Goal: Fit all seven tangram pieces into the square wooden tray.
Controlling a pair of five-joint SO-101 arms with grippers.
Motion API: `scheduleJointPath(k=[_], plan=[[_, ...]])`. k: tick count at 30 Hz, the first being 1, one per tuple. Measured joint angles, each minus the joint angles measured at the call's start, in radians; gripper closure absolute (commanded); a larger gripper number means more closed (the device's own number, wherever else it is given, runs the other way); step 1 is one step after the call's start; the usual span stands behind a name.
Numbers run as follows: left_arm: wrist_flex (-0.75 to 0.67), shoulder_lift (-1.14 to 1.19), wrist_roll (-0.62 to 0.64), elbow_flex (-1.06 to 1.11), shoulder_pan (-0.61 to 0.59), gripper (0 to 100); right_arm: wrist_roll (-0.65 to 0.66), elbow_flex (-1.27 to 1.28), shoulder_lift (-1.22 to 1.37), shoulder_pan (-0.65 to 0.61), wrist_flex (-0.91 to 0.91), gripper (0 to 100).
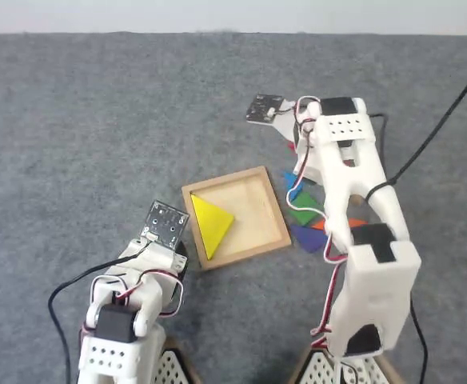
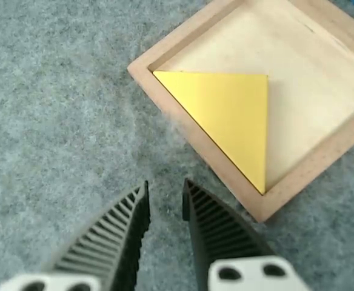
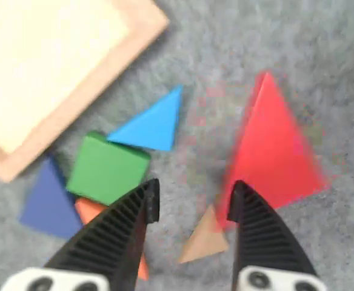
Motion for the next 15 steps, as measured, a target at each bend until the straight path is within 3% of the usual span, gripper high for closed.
scheduleJointPath(k=[9,15], plan=[[0.000,0.000,0.000,0.000,0.000,91,-0.098,0.000,-0.077,-0.127,0.037,83.2],[0.000,0.000,0.000,0.000,0.000,91,-0.074,0.000,-0.158,-0.021,0.037,75.9]])
